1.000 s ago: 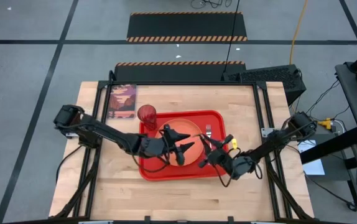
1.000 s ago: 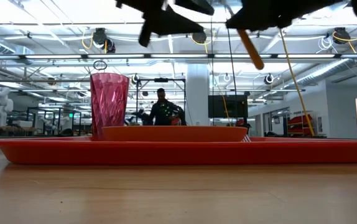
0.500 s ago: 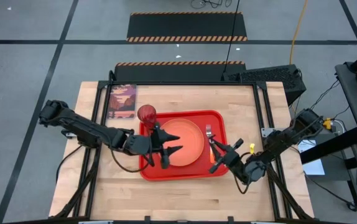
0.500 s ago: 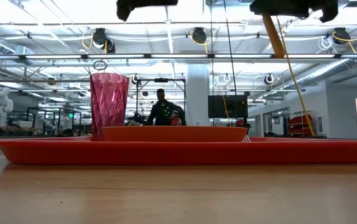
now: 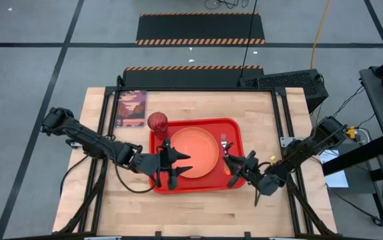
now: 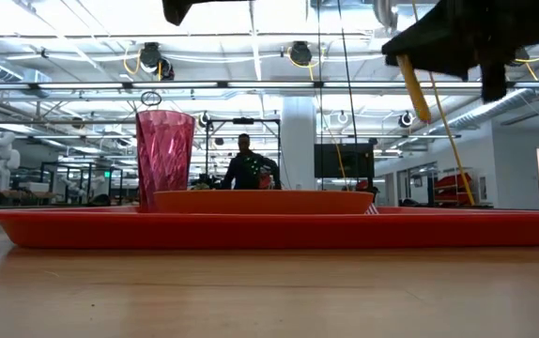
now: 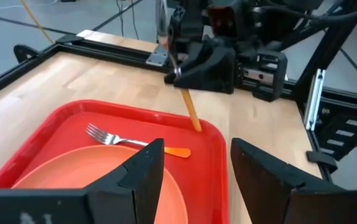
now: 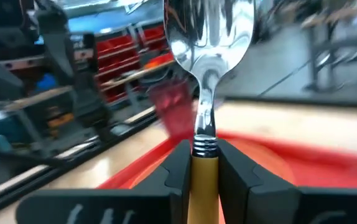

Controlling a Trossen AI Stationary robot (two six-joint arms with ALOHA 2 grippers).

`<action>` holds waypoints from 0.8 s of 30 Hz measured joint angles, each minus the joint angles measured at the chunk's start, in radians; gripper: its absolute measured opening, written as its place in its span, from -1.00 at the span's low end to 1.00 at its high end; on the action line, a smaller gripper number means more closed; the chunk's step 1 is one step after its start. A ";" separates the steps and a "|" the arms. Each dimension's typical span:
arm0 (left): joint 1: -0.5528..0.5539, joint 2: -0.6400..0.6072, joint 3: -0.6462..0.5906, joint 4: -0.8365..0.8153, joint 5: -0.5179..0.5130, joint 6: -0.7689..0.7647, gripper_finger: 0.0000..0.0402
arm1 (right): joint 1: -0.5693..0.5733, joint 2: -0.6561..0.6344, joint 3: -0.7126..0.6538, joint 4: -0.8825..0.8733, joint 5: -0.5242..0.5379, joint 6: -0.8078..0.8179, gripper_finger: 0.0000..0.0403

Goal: Pick and place plate/cup/fork/spoon on tray
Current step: Put the orange spoon on the right side of the white orange fork

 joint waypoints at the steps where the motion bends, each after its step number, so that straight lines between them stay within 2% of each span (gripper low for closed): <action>1: -0.003 0.000 0.000 -0.002 0.000 0.001 -0.06 | -0.006 0.000 -0.004 -0.031 -0.032 0.062 -0.80; 5: -0.025 0.000 0.000 -0.021 -0.001 0.001 -0.06 | -0.044 0.000 -0.006 -0.126 -0.197 0.226 -0.80; 10: -0.062 0.000 0.000 -0.048 -0.001 -0.009 -0.06 | -0.114 -0.055 -0.006 -0.253 -0.374 0.315 -0.80; 17: -0.102 0.000 0.000 -0.053 -0.001 -0.005 -0.06 | -0.286 -0.302 -0.006 -0.775 -0.670 0.533 -0.80; 21: -0.097 0.000 0.000 -0.051 -0.003 0.001 -0.06 | -0.364 -0.400 -0.006 -1.006 -0.730 0.624 -0.80; 24: -0.084 0.000 0.000 -0.049 -0.003 0.011 -0.06 | -0.391 -0.416 -0.006 -1.102 -0.736 0.696 -0.80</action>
